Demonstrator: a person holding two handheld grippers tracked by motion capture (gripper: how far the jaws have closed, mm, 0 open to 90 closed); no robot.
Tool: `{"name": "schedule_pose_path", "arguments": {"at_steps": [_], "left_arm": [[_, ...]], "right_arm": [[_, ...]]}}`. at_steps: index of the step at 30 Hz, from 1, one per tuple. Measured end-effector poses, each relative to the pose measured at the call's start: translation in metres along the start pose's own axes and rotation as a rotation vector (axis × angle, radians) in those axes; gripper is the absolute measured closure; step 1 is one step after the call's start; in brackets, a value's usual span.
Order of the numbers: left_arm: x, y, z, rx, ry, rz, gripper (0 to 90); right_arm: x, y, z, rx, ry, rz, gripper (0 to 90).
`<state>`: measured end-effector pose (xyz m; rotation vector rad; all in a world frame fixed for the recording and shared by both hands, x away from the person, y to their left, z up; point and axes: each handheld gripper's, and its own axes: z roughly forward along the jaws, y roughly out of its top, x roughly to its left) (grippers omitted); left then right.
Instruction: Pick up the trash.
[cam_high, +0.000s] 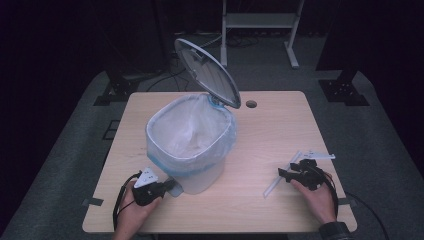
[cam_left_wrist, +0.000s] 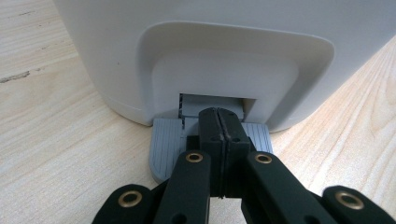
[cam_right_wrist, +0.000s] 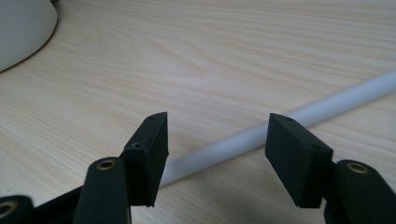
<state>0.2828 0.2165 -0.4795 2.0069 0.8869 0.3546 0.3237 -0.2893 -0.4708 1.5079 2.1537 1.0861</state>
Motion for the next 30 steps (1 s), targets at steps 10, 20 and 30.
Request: {"name": "schedule_pose_path", "arguments": {"at_steps": [10, 20, 30], "left_arm": [[0.0, 0.0, 0.0, 0.0, 0.0, 0.001, 90.0], [0.0, 0.0, 0.0, 0.0, 0.001, 0.001, 90.0], [0.0, 0.0, 0.0, 0.0, 0.0, 0.001, 90.0]], "right_arm": [[0.004, -0.003, 0.007, 0.031, -0.032, -0.035, 39.2], [0.006, -0.001, 0.008, 0.029, -0.025, -0.066, 61.3], [0.009, 0.004, 0.015, 0.039, -0.006, -0.098, 69.4]]}}
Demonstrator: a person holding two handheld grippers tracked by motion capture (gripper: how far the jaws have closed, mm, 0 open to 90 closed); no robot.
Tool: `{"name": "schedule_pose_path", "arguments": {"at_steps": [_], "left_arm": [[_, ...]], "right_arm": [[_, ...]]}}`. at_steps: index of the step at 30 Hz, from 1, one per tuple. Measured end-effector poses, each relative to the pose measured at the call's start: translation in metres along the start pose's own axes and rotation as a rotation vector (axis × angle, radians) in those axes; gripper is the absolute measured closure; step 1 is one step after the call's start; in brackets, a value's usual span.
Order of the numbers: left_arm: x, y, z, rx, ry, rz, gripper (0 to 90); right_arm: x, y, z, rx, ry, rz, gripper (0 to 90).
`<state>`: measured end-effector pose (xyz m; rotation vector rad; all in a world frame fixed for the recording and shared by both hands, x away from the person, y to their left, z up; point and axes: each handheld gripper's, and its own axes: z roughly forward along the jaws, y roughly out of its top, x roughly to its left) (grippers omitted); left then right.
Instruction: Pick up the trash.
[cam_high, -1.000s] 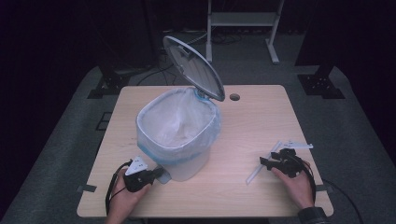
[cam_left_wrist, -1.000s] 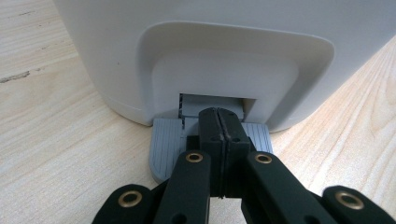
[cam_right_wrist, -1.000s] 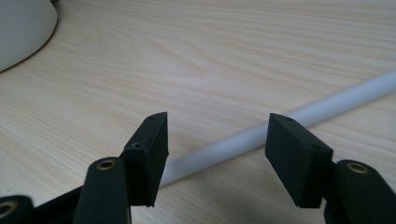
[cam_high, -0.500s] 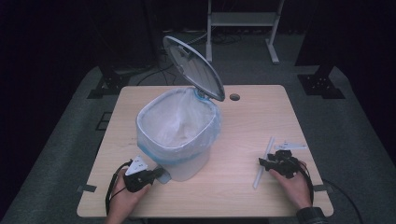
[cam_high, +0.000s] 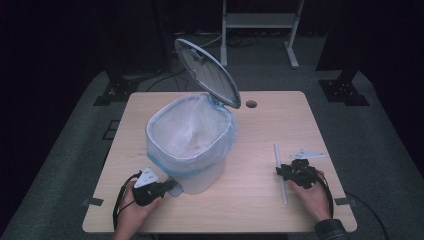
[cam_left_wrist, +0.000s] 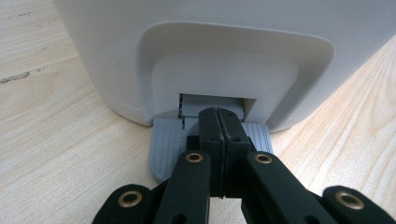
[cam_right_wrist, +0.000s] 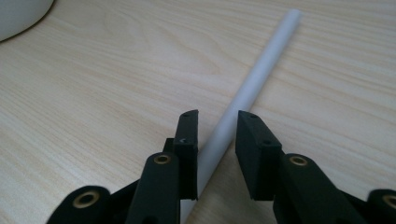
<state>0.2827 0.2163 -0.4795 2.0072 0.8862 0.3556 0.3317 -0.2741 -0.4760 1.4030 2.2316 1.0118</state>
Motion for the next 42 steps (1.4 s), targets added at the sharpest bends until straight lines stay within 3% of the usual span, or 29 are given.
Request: {"name": "schedule_pose_path", "arguments": {"at_steps": [6, 9, 20, 26, 30, 42], "left_arm": [[0.0, 0.0, 0.0, 0.0, 0.0, 0.0, 90.0], [0.0, 0.0, 0.0, 0.0, 0.0, 0.0, 89.9], [0.0, 0.0, 0.0, 0.001, 0.003, 0.003, 90.0], [0.0, 0.0, 0.0, 0.001, 0.002, 0.002, 89.9], [0.0, 0.0, 0.0, -0.001, 0.003, 0.003, 90.0], [-0.001, 0.0, 0.0, 0.001, 0.008, 0.01, 90.0]], "right_arm": [[0.004, 0.005, 0.005, 0.003, 0.012, -0.033, 71.9], [0.006, 0.007, 0.003, -0.005, 0.023, -0.04, 67.6], [0.006, -0.015, -0.025, -0.021, 0.015, -0.033, 60.4], [0.009, -0.028, -0.028, 0.021, 0.003, -0.057, 66.9], [0.01, -0.029, -0.029, 0.018, -0.027, -0.08, 73.0], [0.006, -0.028, -0.029, 0.022, -0.019, -0.076, 78.7]]}}
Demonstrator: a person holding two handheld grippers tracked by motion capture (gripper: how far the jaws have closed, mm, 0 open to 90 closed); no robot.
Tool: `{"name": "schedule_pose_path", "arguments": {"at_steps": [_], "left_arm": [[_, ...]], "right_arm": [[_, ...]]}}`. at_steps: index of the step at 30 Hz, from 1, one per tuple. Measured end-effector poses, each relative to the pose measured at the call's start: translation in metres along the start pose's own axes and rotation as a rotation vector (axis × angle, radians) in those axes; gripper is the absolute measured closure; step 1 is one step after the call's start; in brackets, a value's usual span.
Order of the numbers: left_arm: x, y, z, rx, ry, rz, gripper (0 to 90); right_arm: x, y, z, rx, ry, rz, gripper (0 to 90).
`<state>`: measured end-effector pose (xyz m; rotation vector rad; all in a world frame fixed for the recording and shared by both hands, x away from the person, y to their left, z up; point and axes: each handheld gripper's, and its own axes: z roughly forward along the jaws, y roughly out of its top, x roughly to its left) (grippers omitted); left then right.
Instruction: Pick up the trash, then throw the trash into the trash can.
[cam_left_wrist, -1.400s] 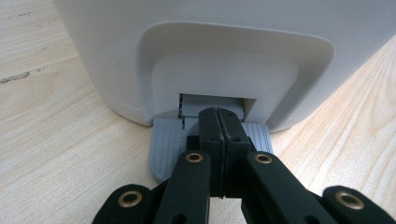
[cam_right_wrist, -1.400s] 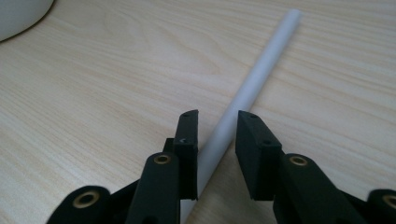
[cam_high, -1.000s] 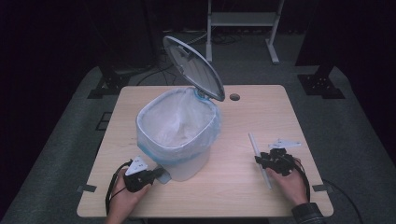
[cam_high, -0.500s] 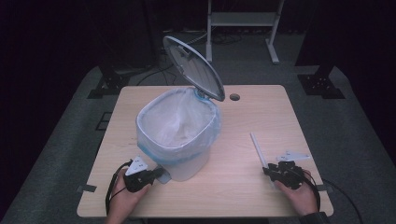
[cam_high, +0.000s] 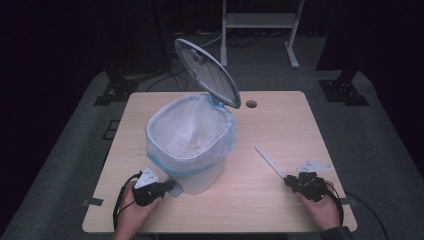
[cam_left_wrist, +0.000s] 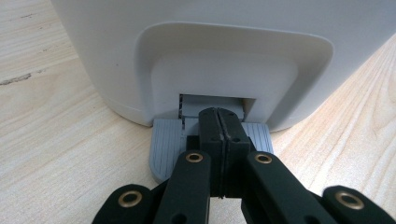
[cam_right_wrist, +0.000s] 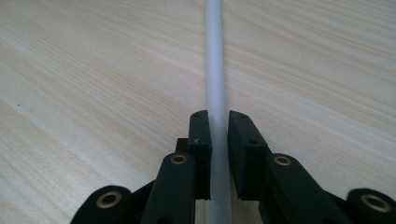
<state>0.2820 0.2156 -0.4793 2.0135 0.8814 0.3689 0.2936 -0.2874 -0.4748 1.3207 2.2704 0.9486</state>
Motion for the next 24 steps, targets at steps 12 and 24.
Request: {"name": "schedule_pose_path", "arguments": {"at_steps": [12, 24], "left_arm": [[0.0, 0.0, 0.0, 0.0, 0.002, 0.001, 90.0], [0.0, 0.0, 0.0, 0.0, -0.001, -0.002, 90.0]], "right_arm": [[-0.007, 0.002, -0.009, -0.038, 0.028, 0.001, 79.1], [-0.014, 0.008, -0.024, -0.091, 0.101, -0.015, 79.4]]}}
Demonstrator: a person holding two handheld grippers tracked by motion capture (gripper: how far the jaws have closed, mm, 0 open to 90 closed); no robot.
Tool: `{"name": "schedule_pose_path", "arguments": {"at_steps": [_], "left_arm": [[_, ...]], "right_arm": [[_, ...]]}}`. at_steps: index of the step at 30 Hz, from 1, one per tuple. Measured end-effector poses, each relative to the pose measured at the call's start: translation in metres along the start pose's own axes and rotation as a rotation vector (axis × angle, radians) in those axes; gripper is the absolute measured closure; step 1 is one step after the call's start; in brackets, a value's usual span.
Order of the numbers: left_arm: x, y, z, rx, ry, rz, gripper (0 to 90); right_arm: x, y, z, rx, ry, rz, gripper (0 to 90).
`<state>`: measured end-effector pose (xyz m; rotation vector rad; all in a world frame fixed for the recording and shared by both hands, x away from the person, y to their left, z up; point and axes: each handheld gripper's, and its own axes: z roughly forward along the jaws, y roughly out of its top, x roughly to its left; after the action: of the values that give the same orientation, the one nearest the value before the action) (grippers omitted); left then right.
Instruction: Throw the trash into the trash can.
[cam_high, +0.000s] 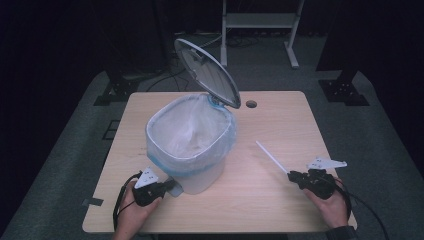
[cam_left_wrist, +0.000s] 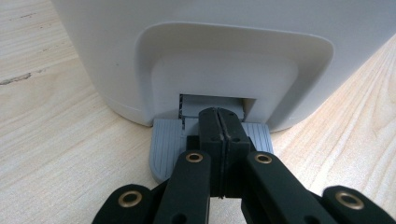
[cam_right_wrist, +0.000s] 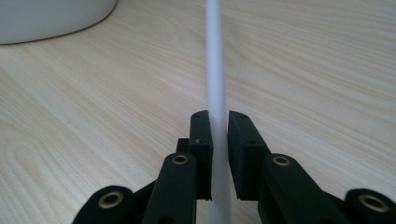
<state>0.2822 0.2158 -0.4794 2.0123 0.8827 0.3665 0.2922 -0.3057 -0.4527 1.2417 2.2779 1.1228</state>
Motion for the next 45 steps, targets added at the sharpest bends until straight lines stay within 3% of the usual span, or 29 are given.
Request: {"name": "schedule_pose_path", "arguments": {"at_steps": [18, 24, 45], "left_arm": [[0.0, 0.0, 0.0, 0.0, -0.001, -0.002, 90.0], [0.0, 0.0, 0.0, 0.0, -0.002, -0.002, 90.0], [0.0, 0.0, 0.001, 0.0, 0.0, -0.005, 90.0]], "right_arm": [[-0.006, 0.014, -0.022, -0.085, 0.079, -0.025, 79.6], [-0.006, 0.022, -0.03, -0.116, 0.134, -0.027, 79.5], [-0.001, 0.049, -0.055, -0.213, 0.224, -0.08, 79.5]]}}
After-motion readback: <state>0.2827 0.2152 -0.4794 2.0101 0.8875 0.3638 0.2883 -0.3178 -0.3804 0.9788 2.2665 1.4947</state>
